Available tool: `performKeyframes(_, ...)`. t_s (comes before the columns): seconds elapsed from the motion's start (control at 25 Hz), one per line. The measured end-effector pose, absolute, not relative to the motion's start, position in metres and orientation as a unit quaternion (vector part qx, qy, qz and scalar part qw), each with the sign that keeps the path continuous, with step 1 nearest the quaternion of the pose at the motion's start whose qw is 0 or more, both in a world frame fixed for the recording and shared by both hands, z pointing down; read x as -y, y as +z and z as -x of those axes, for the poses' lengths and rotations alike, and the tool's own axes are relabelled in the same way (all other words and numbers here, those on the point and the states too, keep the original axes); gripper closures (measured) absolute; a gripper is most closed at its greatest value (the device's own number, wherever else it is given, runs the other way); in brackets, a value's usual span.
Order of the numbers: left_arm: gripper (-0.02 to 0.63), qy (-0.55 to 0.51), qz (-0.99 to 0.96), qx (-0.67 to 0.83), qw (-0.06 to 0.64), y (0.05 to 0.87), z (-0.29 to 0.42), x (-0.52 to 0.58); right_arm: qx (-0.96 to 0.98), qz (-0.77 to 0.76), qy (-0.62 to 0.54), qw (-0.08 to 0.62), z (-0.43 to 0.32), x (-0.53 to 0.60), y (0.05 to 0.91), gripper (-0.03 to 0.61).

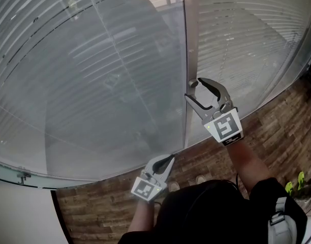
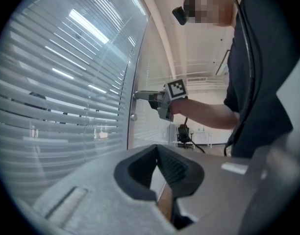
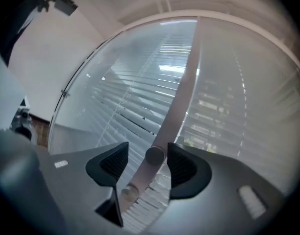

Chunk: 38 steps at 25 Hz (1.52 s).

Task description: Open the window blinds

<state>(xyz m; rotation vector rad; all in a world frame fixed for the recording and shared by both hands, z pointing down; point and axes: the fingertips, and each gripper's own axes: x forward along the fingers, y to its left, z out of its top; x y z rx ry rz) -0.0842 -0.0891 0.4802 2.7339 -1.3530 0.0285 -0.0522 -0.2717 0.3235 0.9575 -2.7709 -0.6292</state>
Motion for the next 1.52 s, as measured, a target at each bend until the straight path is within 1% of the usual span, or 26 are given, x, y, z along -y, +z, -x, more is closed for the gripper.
performKeyframes(0.08, 0.609, 0.009, -0.896, 0.442, 0.046, 0.481, 0.084, 0.09, 0.901, -0.315, -0.274, 0.121, 0.054, 0.27, 0.324, 0.326)
performKeyframes(0.32, 0.609, 0.003, -0.896, 0.442, 0.05, 0.481, 0.086, 0.091, 0.793, -0.314, -0.455, 0.256, 0.053, 0.275, 0.333, 0.377)
performKeyframes(0.36, 0.609, 0.0, -0.896, 0.442, 0.051, 0.48, 0.086, 0.091, 0.77, -0.312, -0.484, 0.273, 0.052, 0.277, 0.335, 0.392)
performKeyframes(0.44, 0.609, -0.005, -0.895, 0.442, 0.05, 0.478, 0.088, 0.092, 0.75, -0.302, -0.51, 0.293, 0.053, 0.28, 0.339, 0.399)
performKeyframes(0.84, 0.609, -0.008, -0.893, 0.446, 0.054, 0.478, 0.09, 0.091, 0.748, -0.29, -0.514, 0.305, 0.053, 0.284, 0.344, 0.396)
performKeyframes(0.92, 0.609, -0.007, -0.893, 0.446, 0.054, 0.479, 0.089, 0.091, 0.747, -0.289, -0.516, 0.304, 0.054, 0.284, 0.344, 0.408)
performKeyframes(1.0, 0.609, -0.006, -0.893, 0.446, 0.053, 0.479, 0.089, 0.091, 0.745, -0.29, -0.518, 0.303, 0.055, 0.285, 0.342, 0.45)
performKeyframes(1.04, 0.609, -0.006, -0.893, 0.446, 0.053, 0.48, 0.089, 0.091, 0.744, -0.292, -0.519, 0.303, 0.055, 0.285, 0.342, 0.453)
performKeyframes(1.52, 0.609, -0.003, -0.892, 0.449, 0.052, 0.479, 0.089, 0.09, 0.761, -0.303, -0.497, 0.286, 0.054, 0.285, 0.339, 0.449)
